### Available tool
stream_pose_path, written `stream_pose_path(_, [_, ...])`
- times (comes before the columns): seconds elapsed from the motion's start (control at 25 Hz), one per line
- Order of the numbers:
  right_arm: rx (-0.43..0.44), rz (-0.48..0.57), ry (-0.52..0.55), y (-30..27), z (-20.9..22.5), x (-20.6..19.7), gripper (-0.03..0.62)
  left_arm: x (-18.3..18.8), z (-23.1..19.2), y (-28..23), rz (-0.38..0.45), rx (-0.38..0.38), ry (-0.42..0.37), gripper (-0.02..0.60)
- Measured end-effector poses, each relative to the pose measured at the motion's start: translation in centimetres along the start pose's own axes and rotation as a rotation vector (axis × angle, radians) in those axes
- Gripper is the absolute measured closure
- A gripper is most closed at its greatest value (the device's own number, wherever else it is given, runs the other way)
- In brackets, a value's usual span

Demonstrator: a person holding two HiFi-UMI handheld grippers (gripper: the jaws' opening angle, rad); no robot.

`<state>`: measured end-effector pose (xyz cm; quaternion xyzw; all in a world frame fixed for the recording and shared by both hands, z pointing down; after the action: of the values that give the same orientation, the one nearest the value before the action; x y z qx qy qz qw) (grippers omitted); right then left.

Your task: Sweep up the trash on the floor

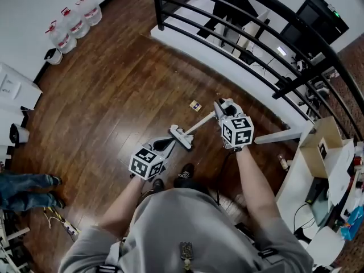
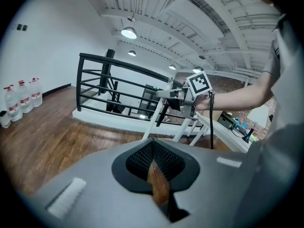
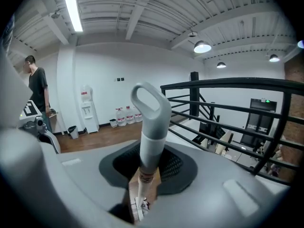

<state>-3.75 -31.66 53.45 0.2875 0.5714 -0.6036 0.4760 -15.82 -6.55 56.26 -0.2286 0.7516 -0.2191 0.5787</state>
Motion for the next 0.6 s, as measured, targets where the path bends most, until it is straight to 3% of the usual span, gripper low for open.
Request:
stream_pose_path(0.32, [-0.088,0.019,-0.002,3.1,6.7,0.5,0.516,3.4,2.3,-5.0,-0.001,-0.045,-0.040,0.589])
stream_pose_path(0.6, [-0.154,0.029,0.026,4.5,10.0,1.4,0.516,5.2,3.2,-7.7,0.004,-0.084,-0.063,0.590])
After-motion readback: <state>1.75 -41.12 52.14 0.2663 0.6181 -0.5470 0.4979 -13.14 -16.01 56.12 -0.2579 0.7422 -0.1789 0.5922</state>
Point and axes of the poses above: the fingertips, and each gripper's own axes: y backward along the fingers, z to its right, x out of its top, the point moved 8 cm from there along y, backward along the fingers, and after that the axes turned 11 degrees about x, right-handed, at the moved point
